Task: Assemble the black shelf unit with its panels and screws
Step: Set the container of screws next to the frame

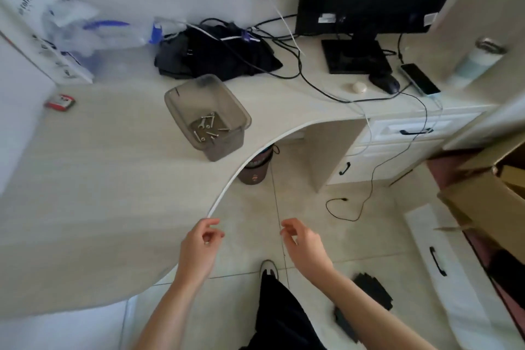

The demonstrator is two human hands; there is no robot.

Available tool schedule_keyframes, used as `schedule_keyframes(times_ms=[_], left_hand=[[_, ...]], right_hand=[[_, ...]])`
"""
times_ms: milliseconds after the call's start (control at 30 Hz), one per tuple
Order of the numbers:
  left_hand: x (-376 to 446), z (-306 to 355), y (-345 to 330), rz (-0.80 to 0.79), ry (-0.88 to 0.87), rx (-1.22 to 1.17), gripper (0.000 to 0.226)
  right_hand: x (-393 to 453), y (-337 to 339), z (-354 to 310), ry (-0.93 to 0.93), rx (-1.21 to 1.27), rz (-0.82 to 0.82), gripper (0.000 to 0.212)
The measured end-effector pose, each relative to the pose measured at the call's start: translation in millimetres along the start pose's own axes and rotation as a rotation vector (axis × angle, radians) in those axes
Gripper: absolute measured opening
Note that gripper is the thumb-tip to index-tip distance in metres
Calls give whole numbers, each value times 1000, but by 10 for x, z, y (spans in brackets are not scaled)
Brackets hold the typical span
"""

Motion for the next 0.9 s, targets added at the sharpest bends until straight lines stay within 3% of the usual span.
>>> schedule_keyframes(times_ms=[267,567,900], left_hand=[[900,179,567,210,26,-36,25],[2231,817,1228,365,-216,123,12],[3665,890,1054,45,-308,372,38]], right_hand=[[714,42,-1010,2,144,-97,22],[1234,-222,-1613,-410,805,-443,15],[1389,-431,-1781,-566,1079,-420,26]])
Point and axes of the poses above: each hand's wrist, its own x-axis towards the middle knuckle, its own y-axis out of the back of the hand, z = x × y, the point moved 10 cm from there along x, towards the middle knuckle, and after that the axes turned 15 degrees about -y, right-handed, at the moved point
